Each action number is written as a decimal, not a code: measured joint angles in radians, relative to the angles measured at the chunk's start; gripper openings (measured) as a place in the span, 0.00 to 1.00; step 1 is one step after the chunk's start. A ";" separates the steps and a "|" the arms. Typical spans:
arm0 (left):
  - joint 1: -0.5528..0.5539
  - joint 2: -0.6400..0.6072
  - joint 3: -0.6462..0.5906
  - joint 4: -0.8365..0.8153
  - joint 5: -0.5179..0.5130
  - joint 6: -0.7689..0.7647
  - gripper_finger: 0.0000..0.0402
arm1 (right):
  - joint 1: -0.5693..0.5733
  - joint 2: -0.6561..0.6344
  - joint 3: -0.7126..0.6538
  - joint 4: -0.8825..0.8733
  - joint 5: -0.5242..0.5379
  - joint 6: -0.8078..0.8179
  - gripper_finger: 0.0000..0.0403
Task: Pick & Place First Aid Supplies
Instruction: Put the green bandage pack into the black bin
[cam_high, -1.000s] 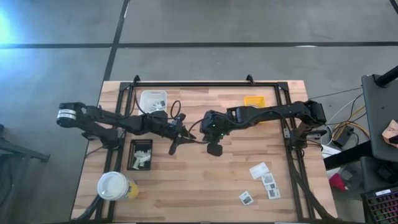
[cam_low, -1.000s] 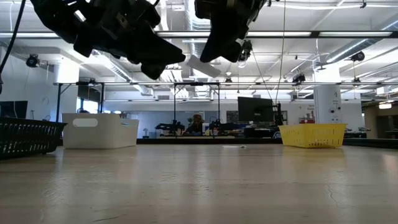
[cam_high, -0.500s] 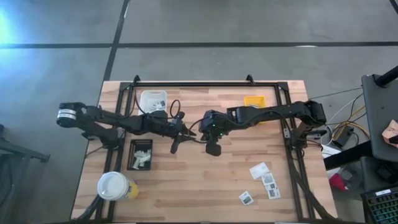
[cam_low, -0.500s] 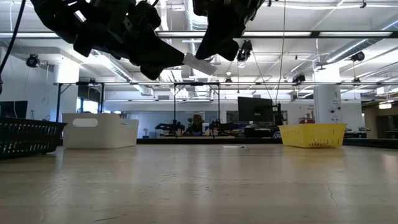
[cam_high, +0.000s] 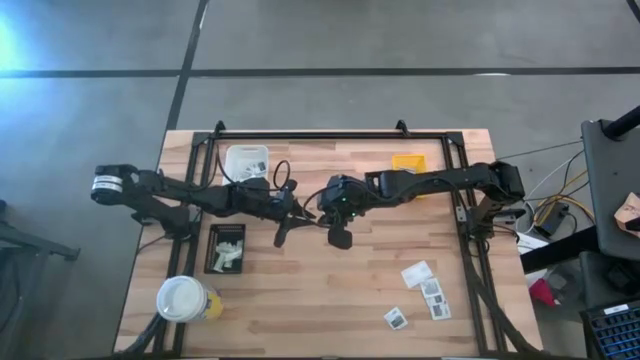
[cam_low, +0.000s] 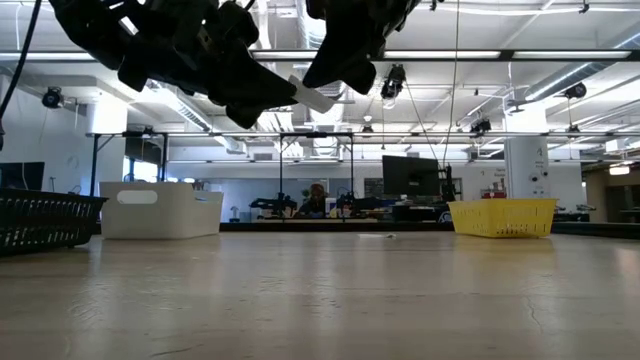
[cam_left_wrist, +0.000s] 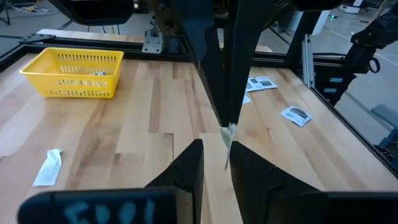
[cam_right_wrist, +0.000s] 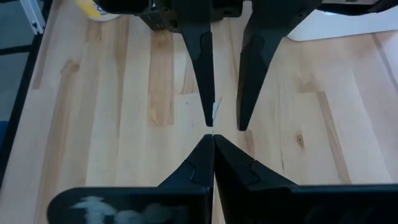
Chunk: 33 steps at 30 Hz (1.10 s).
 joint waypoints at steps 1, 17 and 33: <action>0.000 0.000 0.000 0.000 0.000 0.006 0.18 | 0.000 0.000 0.000 0.000 0.000 -0.001 0.02; 0.001 0.000 0.002 0.014 -0.003 -0.002 0.01 | -0.001 0.000 0.000 0.001 0.003 -0.020 0.02; 0.003 -0.009 0.002 -0.065 -0.009 -0.028 0.00 | -0.001 -0.011 0.000 -0.134 0.131 -0.050 0.18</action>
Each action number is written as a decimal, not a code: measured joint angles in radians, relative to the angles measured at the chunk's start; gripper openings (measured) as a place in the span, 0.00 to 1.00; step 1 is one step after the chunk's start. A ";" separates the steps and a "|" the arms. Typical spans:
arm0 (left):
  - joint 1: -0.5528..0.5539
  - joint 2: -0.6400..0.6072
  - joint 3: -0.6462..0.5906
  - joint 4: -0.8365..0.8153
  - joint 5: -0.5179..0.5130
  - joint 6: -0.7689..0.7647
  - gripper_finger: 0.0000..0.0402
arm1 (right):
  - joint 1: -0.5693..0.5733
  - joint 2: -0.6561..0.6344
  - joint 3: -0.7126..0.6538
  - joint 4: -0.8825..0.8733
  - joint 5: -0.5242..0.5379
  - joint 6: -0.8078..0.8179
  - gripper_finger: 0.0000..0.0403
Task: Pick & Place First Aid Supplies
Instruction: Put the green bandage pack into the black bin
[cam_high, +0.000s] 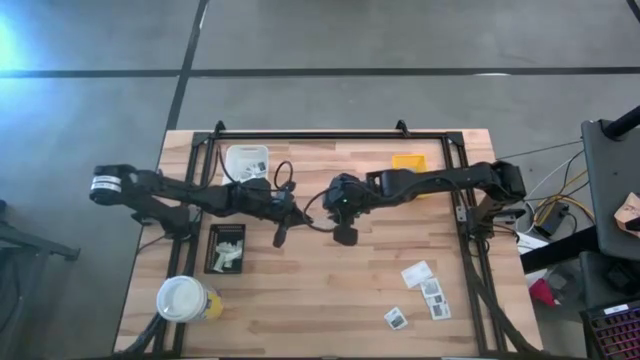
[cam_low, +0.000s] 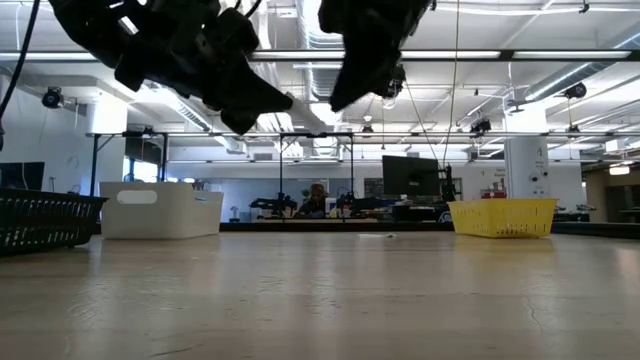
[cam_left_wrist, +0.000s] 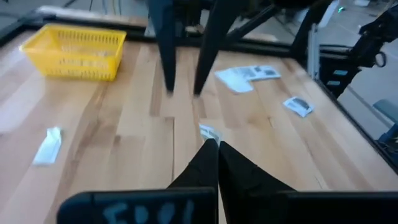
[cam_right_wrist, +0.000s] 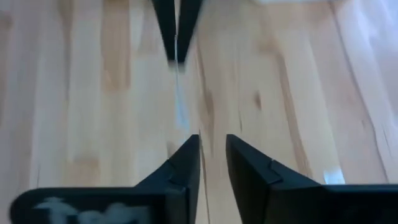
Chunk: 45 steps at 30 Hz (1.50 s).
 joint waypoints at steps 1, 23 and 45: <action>0.000 -0.007 0.003 -0.025 -0.007 -0.011 0.00 | -0.001 -0.005 0.000 -0.036 0.000 0.000 0.20; -0.003 -0.155 0.328 -1.072 -0.123 -0.363 0.00 | 0.050 -0.028 -0.128 -0.269 0.002 0.001 0.15; -0.086 -0.155 0.407 -1.750 -0.041 -0.761 0.00 | 0.107 -0.041 -0.256 -0.222 0.036 0.103 0.13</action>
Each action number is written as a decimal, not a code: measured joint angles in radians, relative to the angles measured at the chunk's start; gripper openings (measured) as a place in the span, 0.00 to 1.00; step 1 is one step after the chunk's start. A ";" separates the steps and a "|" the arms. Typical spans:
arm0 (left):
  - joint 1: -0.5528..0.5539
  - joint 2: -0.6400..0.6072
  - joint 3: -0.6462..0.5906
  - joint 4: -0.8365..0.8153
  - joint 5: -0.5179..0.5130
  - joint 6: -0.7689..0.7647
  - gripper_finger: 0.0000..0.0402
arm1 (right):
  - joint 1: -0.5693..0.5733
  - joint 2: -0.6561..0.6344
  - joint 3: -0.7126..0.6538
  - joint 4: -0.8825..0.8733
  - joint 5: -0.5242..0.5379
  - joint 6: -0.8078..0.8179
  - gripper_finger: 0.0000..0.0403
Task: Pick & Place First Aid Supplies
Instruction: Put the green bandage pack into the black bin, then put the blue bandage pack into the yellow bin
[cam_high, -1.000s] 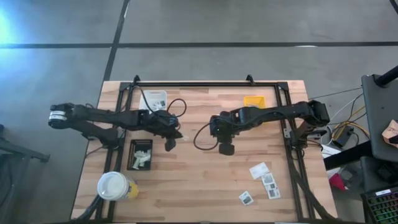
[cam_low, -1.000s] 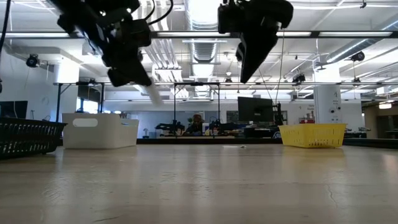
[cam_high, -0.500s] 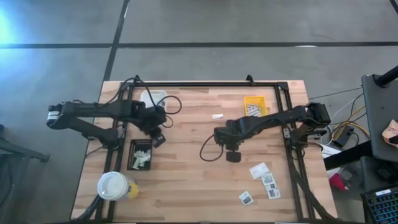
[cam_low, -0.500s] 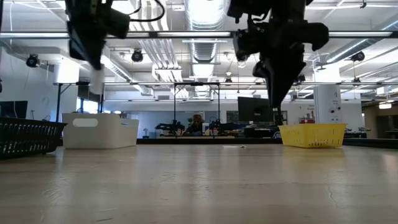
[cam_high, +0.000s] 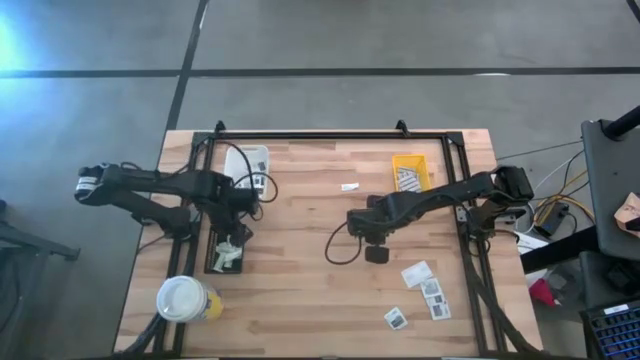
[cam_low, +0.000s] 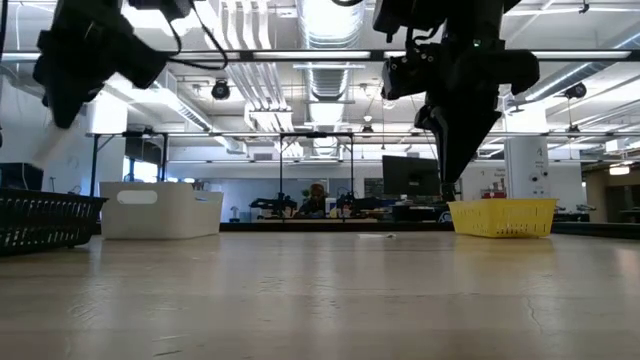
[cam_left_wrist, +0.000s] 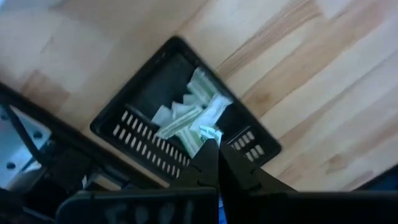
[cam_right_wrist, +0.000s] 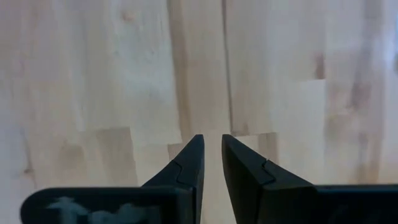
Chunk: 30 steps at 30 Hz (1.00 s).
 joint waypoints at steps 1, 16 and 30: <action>-0.006 0.000 -0.015 0.001 0.002 -0.012 0.00 | 0.003 -0.006 -0.005 0.001 0.015 0.001 0.13; -0.014 0.001 -0.211 0.162 0.194 -0.016 0.02 | 0.015 -0.306 -0.246 0.084 0.106 0.215 0.13; -0.002 0.001 -0.189 0.184 0.206 -0.002 0.17 | 0.015 -0.714 -0.550 0.333 0.106 0.352 0.13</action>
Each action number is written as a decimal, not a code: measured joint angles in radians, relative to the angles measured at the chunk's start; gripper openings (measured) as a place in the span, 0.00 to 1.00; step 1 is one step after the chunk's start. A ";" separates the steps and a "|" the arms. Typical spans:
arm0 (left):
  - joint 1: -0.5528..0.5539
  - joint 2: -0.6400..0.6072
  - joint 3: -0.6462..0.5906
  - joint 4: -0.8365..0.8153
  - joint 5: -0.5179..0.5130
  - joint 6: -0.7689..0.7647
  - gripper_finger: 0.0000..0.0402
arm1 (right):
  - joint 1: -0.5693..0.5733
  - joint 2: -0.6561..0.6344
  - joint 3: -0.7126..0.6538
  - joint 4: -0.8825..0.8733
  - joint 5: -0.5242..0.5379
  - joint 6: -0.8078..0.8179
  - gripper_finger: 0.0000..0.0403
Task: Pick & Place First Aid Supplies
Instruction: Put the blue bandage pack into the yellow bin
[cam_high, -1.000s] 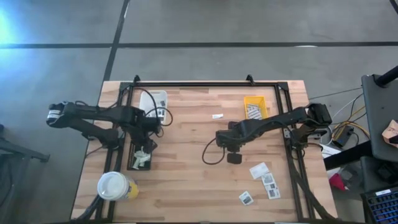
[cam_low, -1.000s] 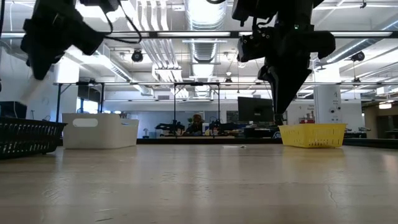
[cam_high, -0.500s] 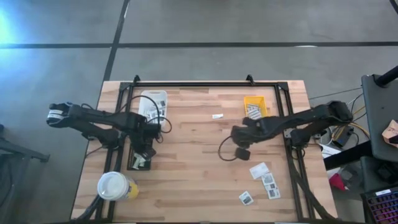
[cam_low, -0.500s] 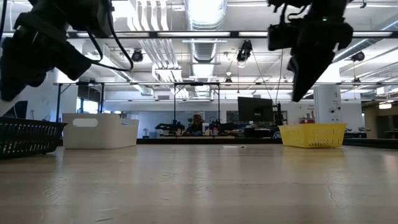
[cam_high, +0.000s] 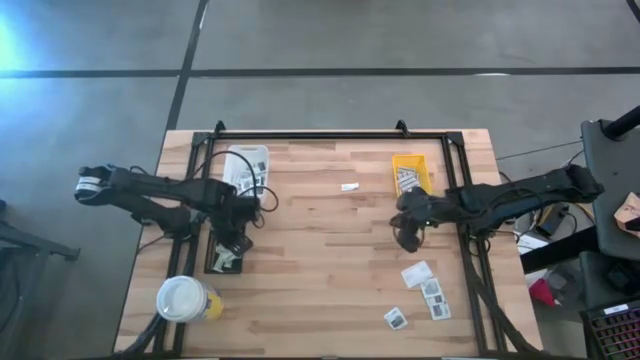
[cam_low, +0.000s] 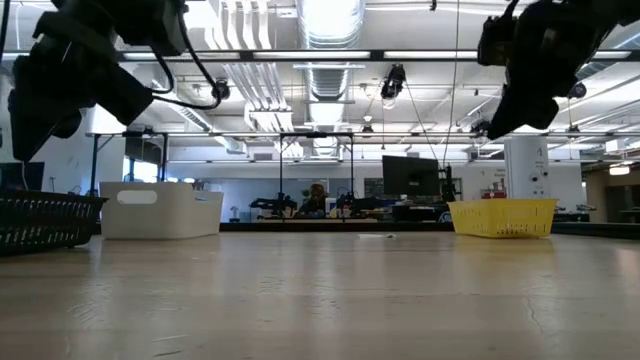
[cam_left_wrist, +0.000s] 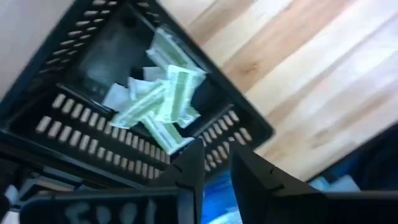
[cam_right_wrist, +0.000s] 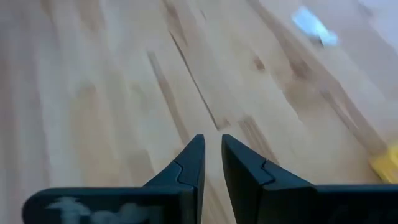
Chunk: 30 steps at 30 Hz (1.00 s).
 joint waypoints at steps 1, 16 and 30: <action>0.002 0.000 0.009 -0.001 0.009 0.000 0.17 | 0.000 -0.017 -0.016 0.039 0.000 -0.002 0.13; 0.004 0.000 0.197 0.140 -0.140 0.228 0.17 | 0.000 -0.064 -0.064 0.184 -0.073 -0.004 0.13; -0.008 0.149 0.195 0.692 -0.231 0.612 0.17 | 0.083 -0.064 -0.064 0.168 -0.128 -0.017 0.13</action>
